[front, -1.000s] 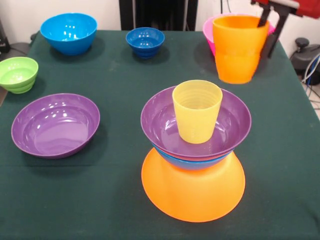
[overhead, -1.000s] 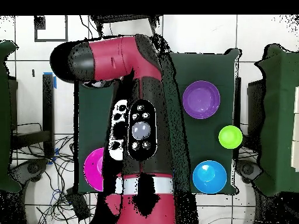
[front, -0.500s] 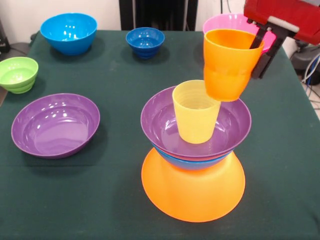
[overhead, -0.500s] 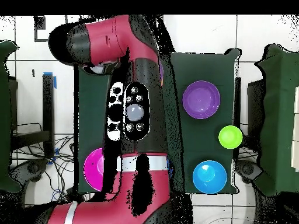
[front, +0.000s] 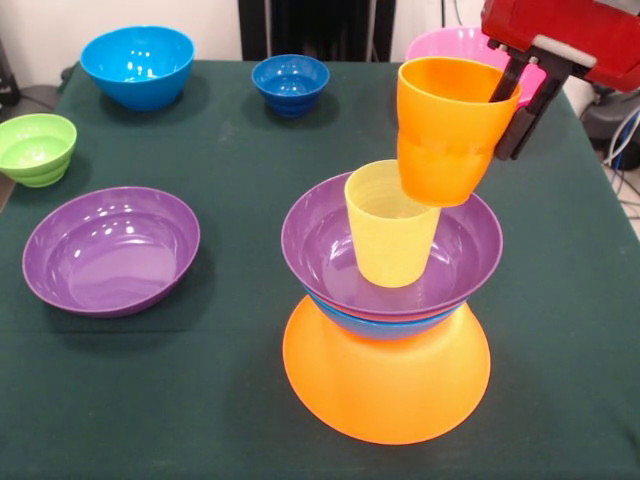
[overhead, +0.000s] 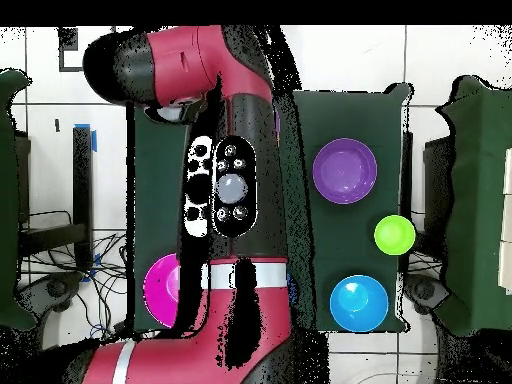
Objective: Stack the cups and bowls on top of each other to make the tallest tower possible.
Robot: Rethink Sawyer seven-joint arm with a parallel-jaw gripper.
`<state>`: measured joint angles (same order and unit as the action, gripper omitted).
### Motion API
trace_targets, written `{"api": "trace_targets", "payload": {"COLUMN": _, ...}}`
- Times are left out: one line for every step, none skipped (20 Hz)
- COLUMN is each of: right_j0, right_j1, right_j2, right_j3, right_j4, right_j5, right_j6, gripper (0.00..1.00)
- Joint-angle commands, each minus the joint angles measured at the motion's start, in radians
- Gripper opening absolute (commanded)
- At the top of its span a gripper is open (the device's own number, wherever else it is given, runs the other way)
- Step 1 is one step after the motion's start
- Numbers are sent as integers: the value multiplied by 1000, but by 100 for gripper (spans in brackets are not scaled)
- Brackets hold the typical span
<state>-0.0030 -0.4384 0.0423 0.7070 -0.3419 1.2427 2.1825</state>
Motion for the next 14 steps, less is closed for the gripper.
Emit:
{"api": "trace_targets", "payload": {"right_j0": -12, "right_j1": -11, "right_j2": 70, "right_j3": 134, "right_j4": 2, "right_j5": 28, "right_j6": -217, "gripper": 0}}
{"api": "trace_targets", "payload": {"right_j0": -15, "right_j1": -17, "right_j2": 72, "right_j3": 154, "right_j4": 10, "right_j5": 20, "right_j6": -216, "gripper": 0}}
{"api": "trace_targets", "payload": {"right_j0": -17, "right_j1": -22, "right_j2": 73, "right_j3": 175, "right_j4": 18, "right_j5": 11, "right_j6": -214, "gripper": 0}}
{"api": "trace_targets", "payload": {"right_j0": -21, "right_j1": -26, "right_j2": 76, "right_j3": 192, "right_j4": 25, "right_j5": 5, "right_j6": -215, "gripper": 0}}
{"api": "trace_targets", "payload": {"right_j0": -22, "right_j1": -31, "right_j2": 73, "right_j3": 208, "right_j4": 27, "right_j5": -5, "right_j6": -215, "gripper": 0}}
{"api": "trace_targets", "payload": {"right_j0": -27, "right_j1": -35, "right_j2": 74, "right_j3": 222, "right_j4": 31, "right_j5": -5, "right_j6": -219, "gripper": 0}}
{"api": "trace_targets", "payload": {"right_j0": -32, "right_j1": -38, "right_j2": 74, "right_j3": 235, "right_j4": 35, "right_j5": -6, "right_j6": -222, "gripper": 0}}
{"api": "trace_targets", "payload": {"right_j0": -37, "right_j1": -42, "right_j2": 73, "right_j3": 246, "right_j4": 33, "right_j5": -11, "right_j6": -231, "gripper": 0}}
{"api": "trace_targets", "payload": {"right_j0": -43, "right_j1": -46, "right_j2": 73, "right_j3": 258, "right_j4": 34, "right_j5": -8, "right_j6": -238, "gripper": 0}}
{"api": "trace_targets", "payload": {"right_j0": -49, "right_j1": -49, "right_j2": 74, "right_j3": 268, "right_j4": 33, "right_j5": -9, "right_j6": -250, "gripper": 0}}
{"api": "trace_targets", "payload": {"right_j0": -52, "right_j1": -53, "right_j2": 71, "right_j3": 276, "right_j4": 28, "right_j5": -17, "right_j6": -252, "gripper": 0}}
{"api": "trace_targets", "payload": {"right_j0": -57, "right_j1": -59, "right_j2": 70, "right_j3": 289, "right_j4": 24, "right_j5": -26, "right_j6": -257, "gripper": 0}}
{"api": "trace_targets", "payload": {"right_j0": -61, "right_j1": -65, "right_j2": 69, "right_j3": 304, "right_j4": 22, "right_j5": -36, "right_j6": -257, "gripper": 0}}
{"api": "trace_targets", "payload": {"right_j0": -65, "right_j1": -71, "right_j2": 69, "right_j3": 318, "right_j4": 20, "right_j5": -46, "right_j6": -257, "gripper": 0}}
